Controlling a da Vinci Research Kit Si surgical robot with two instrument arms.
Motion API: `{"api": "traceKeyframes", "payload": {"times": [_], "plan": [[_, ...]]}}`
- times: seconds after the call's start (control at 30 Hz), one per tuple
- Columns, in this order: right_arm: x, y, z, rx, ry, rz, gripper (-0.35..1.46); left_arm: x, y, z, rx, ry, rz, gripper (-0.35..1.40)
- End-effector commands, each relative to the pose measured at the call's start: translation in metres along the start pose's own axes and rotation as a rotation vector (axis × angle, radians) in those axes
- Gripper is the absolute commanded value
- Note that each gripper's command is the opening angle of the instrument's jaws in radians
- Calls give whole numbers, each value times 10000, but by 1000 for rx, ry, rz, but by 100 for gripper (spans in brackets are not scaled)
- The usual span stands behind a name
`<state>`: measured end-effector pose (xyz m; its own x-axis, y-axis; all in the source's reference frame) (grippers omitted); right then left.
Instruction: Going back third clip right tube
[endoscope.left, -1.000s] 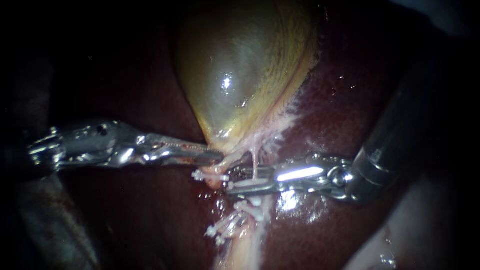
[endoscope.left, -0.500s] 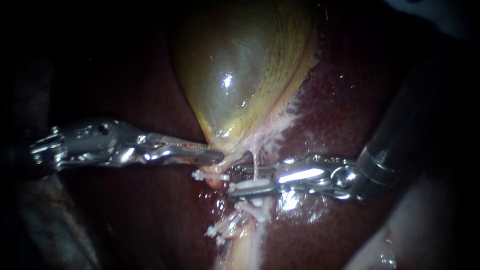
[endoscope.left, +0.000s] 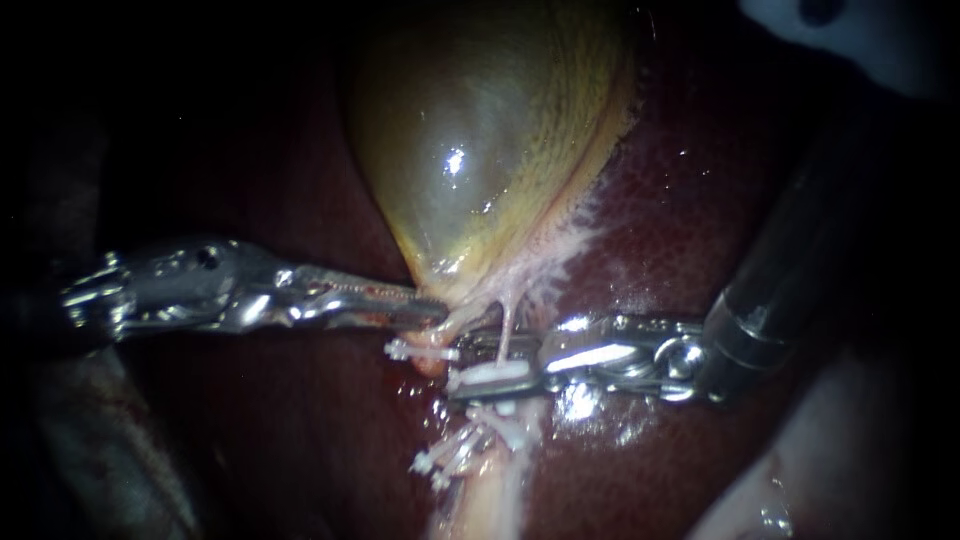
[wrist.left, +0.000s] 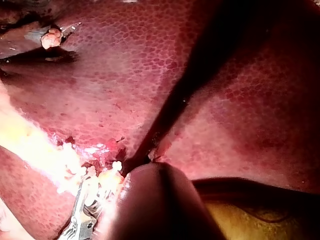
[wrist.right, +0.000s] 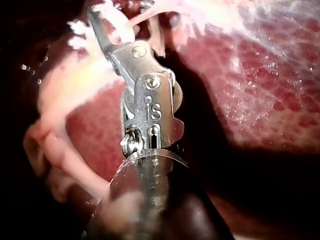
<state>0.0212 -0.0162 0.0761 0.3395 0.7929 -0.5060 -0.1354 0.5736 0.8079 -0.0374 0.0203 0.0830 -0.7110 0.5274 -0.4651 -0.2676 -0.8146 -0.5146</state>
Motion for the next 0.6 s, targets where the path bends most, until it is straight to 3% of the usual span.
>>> {"api": "traceKeyframes", "payload": {"times": [0.03,0.4,0.6], "plan": [[-1,-1,2,0,0,-4,57,-1,-1,0,0,1,7,-35],[-4,-4,-2,17,-10,-84,58,-2,-4,0,3,0,20,-35],[-4,-5,-9,20,-12,-83,57,-3,-4,-2,5,0,20,-35]]}}
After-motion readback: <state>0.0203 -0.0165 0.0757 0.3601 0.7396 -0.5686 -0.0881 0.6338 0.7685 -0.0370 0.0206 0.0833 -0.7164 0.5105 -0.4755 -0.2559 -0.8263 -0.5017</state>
